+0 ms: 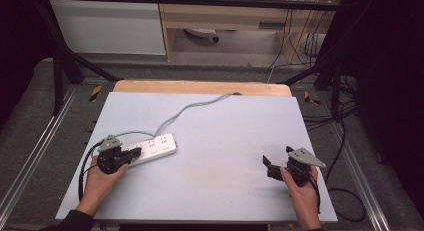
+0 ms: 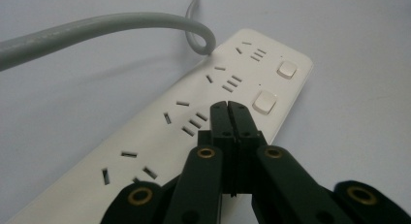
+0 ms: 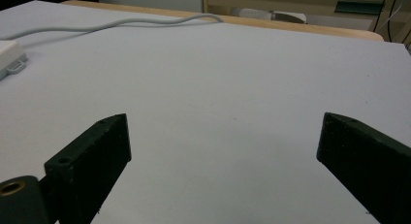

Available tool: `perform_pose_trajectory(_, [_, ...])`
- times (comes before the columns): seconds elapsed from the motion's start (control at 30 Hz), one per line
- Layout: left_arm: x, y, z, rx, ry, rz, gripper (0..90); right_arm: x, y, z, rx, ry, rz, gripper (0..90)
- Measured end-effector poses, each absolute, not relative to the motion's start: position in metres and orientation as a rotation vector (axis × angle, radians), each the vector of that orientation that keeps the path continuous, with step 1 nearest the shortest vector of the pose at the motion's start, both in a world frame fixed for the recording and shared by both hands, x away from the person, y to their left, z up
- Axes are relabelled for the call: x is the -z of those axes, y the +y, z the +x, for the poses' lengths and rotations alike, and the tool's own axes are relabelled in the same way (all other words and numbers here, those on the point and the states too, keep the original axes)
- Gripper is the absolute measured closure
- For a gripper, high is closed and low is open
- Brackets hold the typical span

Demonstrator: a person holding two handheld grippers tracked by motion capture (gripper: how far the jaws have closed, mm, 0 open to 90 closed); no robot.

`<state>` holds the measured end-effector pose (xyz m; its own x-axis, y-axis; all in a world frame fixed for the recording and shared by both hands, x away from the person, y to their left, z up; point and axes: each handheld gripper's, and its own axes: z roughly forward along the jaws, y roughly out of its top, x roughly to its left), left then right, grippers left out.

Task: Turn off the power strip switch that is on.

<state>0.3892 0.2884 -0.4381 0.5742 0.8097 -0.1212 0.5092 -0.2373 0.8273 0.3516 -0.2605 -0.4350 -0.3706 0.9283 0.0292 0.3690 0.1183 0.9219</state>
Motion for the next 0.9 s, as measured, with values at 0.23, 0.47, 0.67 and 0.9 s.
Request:
perform_pose_trajectory(0.23, [0.4380, 0.2873, 0.3891, -0.410, 1.051, 1.896, 90.0, 0.4350, -0.2605, 0.3516, -1.235, 1.817, 1.257, 5.6])
perform_pose_trajectory(0.47, [0.4373, 0.2876, 0.3887, -0.409, 1.046, 1.880, 90.0, 0.4350, -0.2606, 0.3516, -1.234, 1.816, 1.257, 5.6])
perform_pose_trajectory(0.67, [0.4359, 0.2882, 0.3882, -0.425, 1.033, 1.861, 90.0, 0.4350, -0.2605, 0.3516, -1.235, 1.815, 1.257, 5.6])
perform_pose_trajectory(0.9, [0.4341, 0.2898, 0.3878, -0.441, 1.034, 1.835, 86.5, 0.4351, -0.2604, 0.3516, -1.234, 1.817, 1.258, 5.5])
